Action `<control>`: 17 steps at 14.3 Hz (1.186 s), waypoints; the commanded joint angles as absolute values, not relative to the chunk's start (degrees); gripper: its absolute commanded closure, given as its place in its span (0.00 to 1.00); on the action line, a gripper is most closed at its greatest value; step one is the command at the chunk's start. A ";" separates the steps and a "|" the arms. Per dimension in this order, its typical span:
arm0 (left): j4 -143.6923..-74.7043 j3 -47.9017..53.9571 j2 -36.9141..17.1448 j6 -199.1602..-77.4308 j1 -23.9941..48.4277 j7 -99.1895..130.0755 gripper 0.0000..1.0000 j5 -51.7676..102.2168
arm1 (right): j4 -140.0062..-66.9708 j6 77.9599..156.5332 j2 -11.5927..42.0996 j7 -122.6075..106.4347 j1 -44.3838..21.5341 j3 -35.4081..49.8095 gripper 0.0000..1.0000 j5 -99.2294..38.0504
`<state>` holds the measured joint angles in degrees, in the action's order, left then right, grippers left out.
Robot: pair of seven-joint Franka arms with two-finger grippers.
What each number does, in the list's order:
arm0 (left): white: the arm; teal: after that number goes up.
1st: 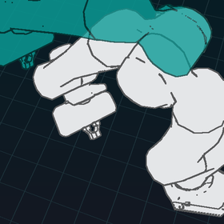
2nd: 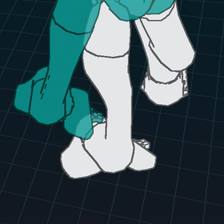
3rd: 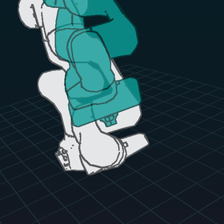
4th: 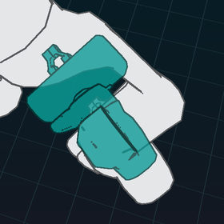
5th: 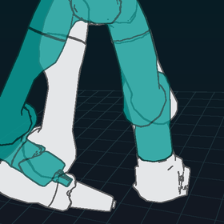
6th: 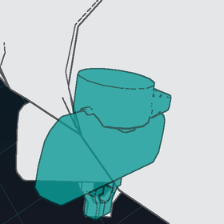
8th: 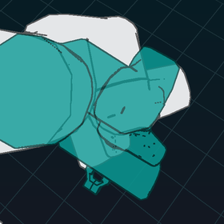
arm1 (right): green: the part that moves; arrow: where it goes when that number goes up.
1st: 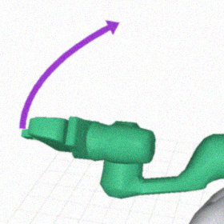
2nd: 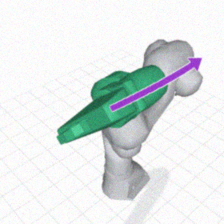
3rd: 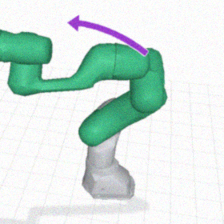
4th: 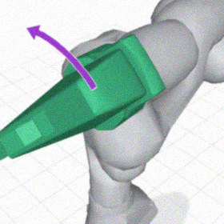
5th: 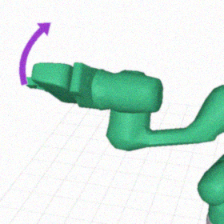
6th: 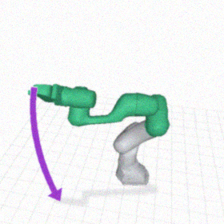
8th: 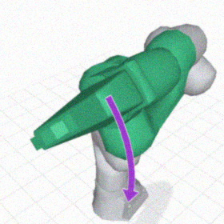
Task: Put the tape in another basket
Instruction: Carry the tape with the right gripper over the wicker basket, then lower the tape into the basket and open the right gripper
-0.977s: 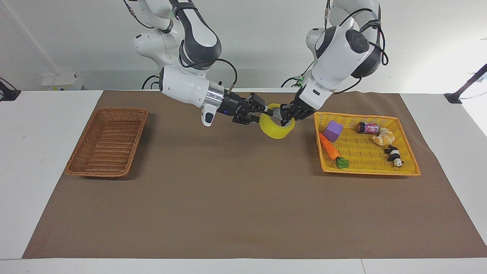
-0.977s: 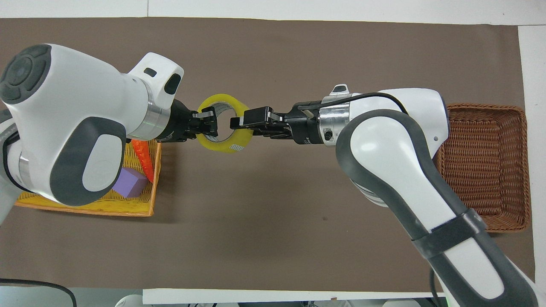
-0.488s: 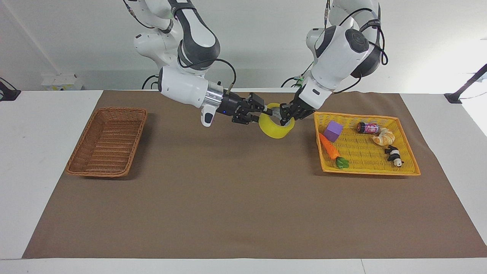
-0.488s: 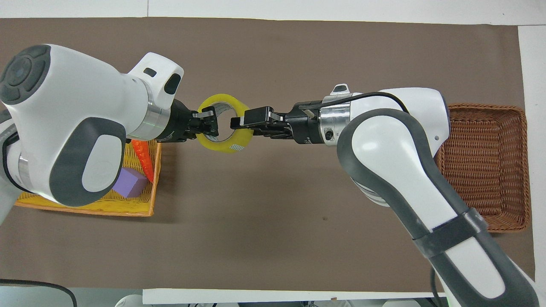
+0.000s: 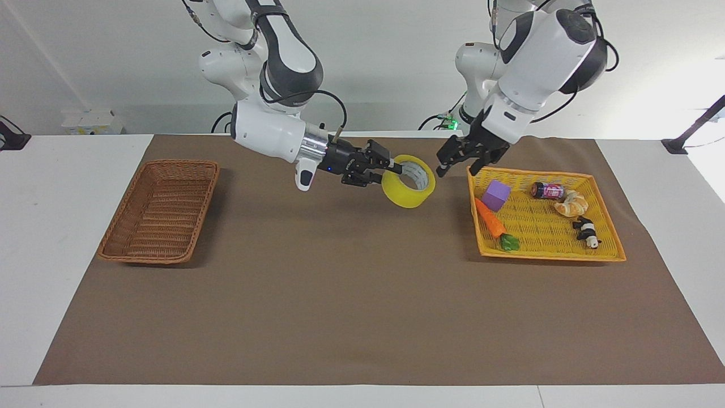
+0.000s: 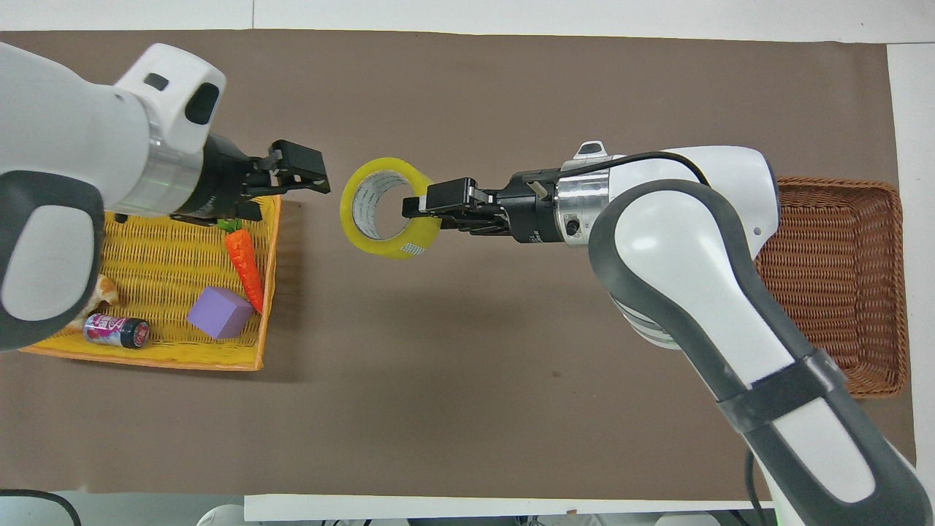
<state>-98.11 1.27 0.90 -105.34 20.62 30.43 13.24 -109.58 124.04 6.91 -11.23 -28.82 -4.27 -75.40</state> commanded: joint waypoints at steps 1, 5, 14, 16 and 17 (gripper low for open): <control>-97.03 1.15 1.84 -102.66 14.79 26.21 0.01 7.75 | -110.04 118.33 6.42 -15.02 -22.97 -4.22 1.00 -73.41; -96.15 1.05 1.85 -99.67 4.07 13.21 0.01 7.03 | -110.04 103.40 5.71 -20.19 -6.99 -4.39 1.00 -63.03; -96.76 1.14 2.11 -99.67 -4.75 0.97 0.01 0.53 | -106.63 82.53 8.07 -42.35 27.93 -4.39 1.00 -37.37; -96.77 1.23 2.29 -100.37 -4.22 0.97 0.01 0.53 | -102.24 79.65 12.10 -44.38 31.18 -4.39 1.00 -35.07; -96.77 1.14 2.29 -100.37 -4.22 0.97 0.01 0.53 | -100.56 78.41 14.74 -46.12 33.03 -4.31 1.00 -35.07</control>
<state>-96.80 0.89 1.67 -100.96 -4.22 1.42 1.51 -106.55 81.97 8.89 -43.64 30.18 -5.50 -36.15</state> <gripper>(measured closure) 0.004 0.463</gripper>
